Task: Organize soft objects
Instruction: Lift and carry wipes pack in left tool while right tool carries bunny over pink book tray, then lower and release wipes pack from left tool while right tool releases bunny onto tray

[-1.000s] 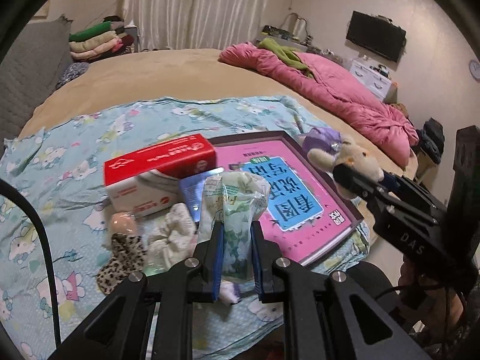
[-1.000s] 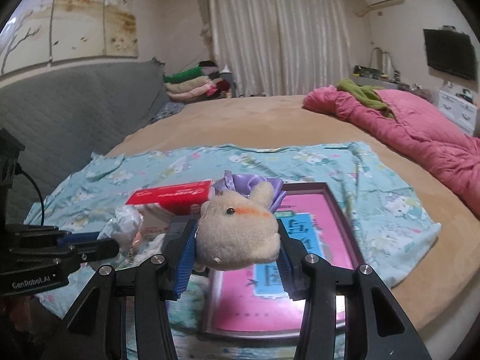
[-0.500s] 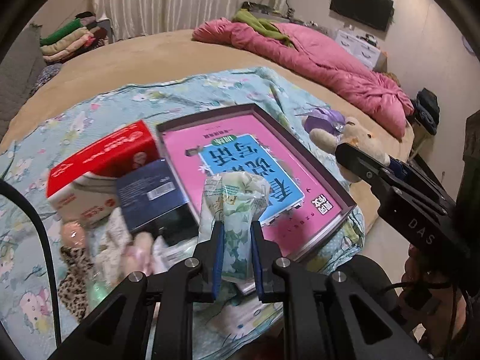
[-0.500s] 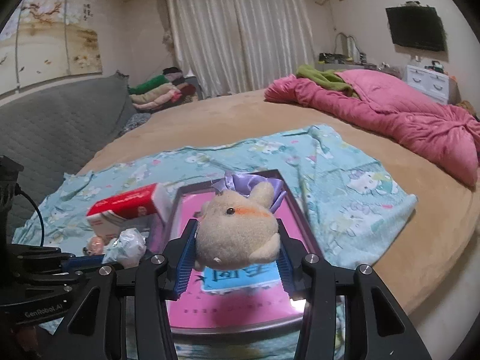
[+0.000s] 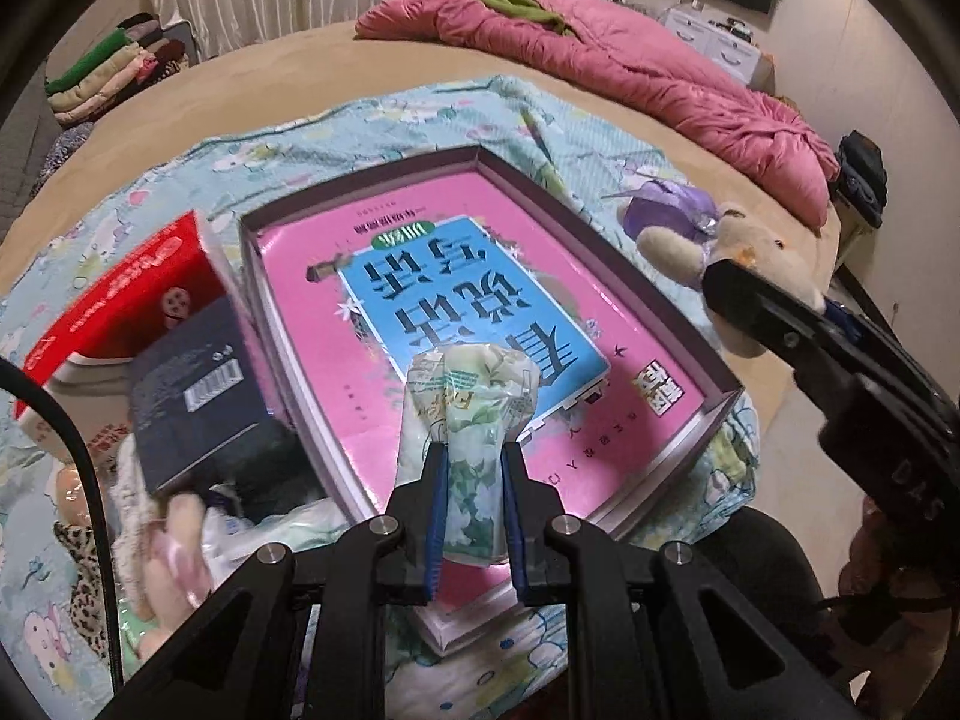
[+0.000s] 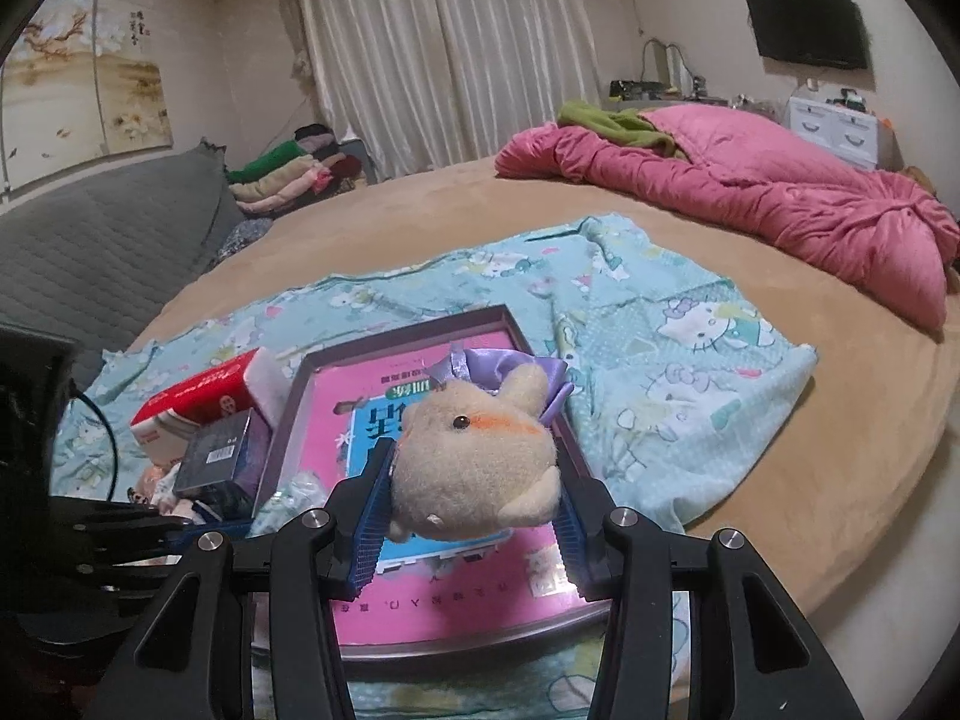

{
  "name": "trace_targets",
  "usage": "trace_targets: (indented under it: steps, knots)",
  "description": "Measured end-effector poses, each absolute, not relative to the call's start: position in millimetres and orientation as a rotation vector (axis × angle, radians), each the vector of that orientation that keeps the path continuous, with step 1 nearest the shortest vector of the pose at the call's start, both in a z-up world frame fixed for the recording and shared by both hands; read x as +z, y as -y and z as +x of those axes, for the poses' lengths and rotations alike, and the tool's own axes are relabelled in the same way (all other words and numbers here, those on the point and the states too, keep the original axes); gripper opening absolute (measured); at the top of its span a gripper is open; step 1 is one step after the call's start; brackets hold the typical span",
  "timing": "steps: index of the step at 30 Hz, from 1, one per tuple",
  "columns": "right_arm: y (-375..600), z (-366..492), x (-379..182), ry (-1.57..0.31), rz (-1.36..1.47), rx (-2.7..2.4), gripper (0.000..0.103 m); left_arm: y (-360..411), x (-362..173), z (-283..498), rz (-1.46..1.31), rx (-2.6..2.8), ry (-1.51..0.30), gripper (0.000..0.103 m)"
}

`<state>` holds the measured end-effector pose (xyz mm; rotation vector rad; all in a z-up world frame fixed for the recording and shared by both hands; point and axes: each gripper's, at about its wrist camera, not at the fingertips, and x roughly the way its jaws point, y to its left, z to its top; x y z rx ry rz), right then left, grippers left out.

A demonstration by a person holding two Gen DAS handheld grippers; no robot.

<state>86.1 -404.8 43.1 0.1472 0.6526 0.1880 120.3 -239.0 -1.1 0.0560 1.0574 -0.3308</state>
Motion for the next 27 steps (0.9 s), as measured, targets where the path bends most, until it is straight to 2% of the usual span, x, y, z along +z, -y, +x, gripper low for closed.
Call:
trace_targets:
  steps: [27]
  knots:
    - [412.5,120.7,-15.8,-0.931,0.176,0.153,0.051,244.8,-24.1,132.2,0.068,-0.326,-1.103,0.018]
